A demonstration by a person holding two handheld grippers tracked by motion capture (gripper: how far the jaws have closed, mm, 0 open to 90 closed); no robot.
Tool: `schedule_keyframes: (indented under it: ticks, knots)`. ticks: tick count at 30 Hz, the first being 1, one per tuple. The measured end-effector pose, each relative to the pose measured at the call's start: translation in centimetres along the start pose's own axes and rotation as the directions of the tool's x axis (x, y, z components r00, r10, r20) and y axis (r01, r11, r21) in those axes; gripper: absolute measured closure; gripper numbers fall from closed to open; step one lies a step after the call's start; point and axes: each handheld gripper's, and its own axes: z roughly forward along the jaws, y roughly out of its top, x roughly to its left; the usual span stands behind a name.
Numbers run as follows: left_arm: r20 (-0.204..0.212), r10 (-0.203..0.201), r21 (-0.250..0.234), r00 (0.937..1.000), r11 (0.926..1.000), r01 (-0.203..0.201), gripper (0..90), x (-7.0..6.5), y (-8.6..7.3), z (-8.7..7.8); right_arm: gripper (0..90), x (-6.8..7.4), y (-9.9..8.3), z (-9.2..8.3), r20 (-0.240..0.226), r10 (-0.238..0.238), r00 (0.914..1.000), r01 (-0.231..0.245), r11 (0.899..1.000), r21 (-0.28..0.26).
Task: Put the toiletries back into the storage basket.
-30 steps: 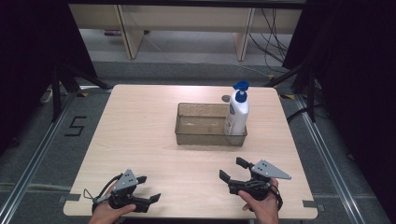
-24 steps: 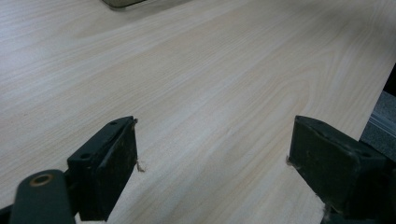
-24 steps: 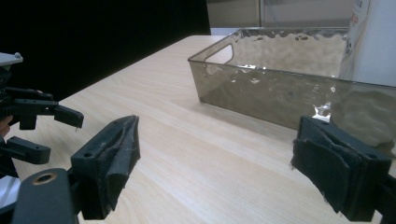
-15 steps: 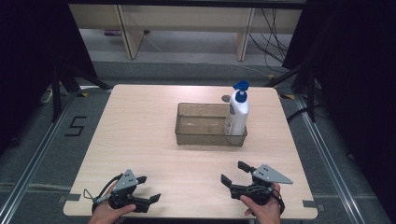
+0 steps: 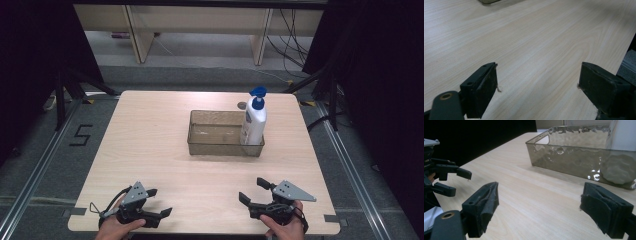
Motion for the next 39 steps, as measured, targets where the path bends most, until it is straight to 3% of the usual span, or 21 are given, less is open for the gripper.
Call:
schedule_keyframes:
  ticks: [2, 3, 5, 8, 9, 10, 11, 13, 15, 18, 19, 20, 21, 27, 28, 39]
  knots:
    - [-0.002, 0.001, 0.003, 1.0, 1.0, -0.001, 14.8, 0.0, 0.0, 0.0, 15.2, 0.1, -0.1, -0.1, 0.002, 0.015, 0.9999, -0.015, 1.0, 0.007]
    - [-0.002, 0.0, 0.003, 1.0, 1.0, 0.0, 14.8, 0.0, 0.0, 0.0, 15.2, 0.0, -0.1, -0.2, 0.004, 0.0, 1.0, 0.0, 1.0, 0.003]
    - [0.0, 0.0, 0.001, 1.0, 1.0, 0.0, 14.8, 0.0, 0.0, 0.0, 15.2, 0.2, -0.3, -0.4, 0.0, 0.036, 0.9993, -0.036, 0.999, 0.001]
    - [-0.01, 0.01, -0.008, 0.9999, 0.9999, -0.01, 14.8, 0.0, -0.1, 0.2, 15.2, 0.0, -0.3, -0.7, 0.012, 0.028, 0.9996, -0.028, 1.0, 0.002]
    - [-0.01, 0.005, 0.0, 0.9999, 1.0, -0.005, 14.8, -0.1, -0.1, 0.1, 15.2, 0.1, -0.4, -0.9, 0.017, 0.055, 0.9983, -0.056, 0.998, 0.015]
    - [0.005, 0.003, -0.003, 1.0, 1.0, -0.003, 14.9, -0.1, -0.1, 0.2, 15.2, -0.1, -0.4, -0.8, 0.016, 0.022, 0.9996, -0.022, 1.0, -0.001]
    - [0.004, 0.002, -0.004, 1.0, 1.0, -0.002, 14.8, -0.1, -0.1, 0.2, 15.2, -0.1, -0.5, -0.9, 0.008, 0.037, 0.9993, -0.037, 0.999, 0.018]
    - [0.002, 0.002, -0.005, 1.0, 1.0, -0.002, 14.8, -0.1, -0.1, 0.2, 15.2, -0.2, -0.6, -1.0, 0.016, 0.026, 0.9995, -0.026, 1.0, -0.004]
    - [0.001, 0.002, -0.004, 1.0, 1.0, -0.002, 14.8, -0.1, -0.1, 0.2, 15.2, 0.0, -0.7, -1.1, 0.013, 0.06, 0.9981, -0.06, 0.998, 0.001]
    - [0.003, 0.003, -0.004, 1.0, 1.0, -0.003, 14.8, -0.1, -0.1, 0.2, 15.2, -0.3, -0.7, -1.2, 0.027, 0.028, 0.9992, -0.029, 1.0, 0.004]
    - [-0.005, 0.023, 0.021, 0.9997, 0.9995, -0.023, 14.8, 0.0, 0.0, 0.1, 15.2, 0.0, -0.8, -1.3, 0.025, 0.067, 0.9975, -0.067, 0.998, 0.02]
    - [-0.004, 0.027, 0.031, 0.9996, 0.9992, -0.027, 14.8, 0.1, 0.0, 0.0, 15.2, 0.0, -0.8, -1.3, 0.025, 0.062, 0.9978, -0.063, 0.998, 0.02]
    - [0.005, 0.002, 0.007, 1.0, 1.0, -0.002, 14.9, -0.1, 0.0, 0.2, 15.2, -0.3, -0.8, -1.3, 0.029, 0.022, 0.9993, -0.023, 1.0, 0.014]
    - [0.005, 0.004, -0.003, 1.0, 1.0, -0.004, 14.8, -0.1, -0.1, 0.2, 15.2, -0.3, -1.0, -1.1, 0.033, 0.011, 0.9994, -0.011, 1.0, 0.016]
    - [0.004, 0.003, -0.004, 1.0, 1.0, -0.003, 14.8, -0.1, -0.1, 0.2, 15.3, -0.1, -1.0, -1.1, 0.024, 0.031, 0.9992, -0.031, 0.999, 0.015]
    - [0.007, 0.008, 0.007, 0.9999, 0.9999, -0.008, 14.8, -0.1, 0.0, 0.2, 15.2, -0.1, -1.1, -1.1, 0.021, 0.034, 0.9992, -0.035, 0.998, 0.048]
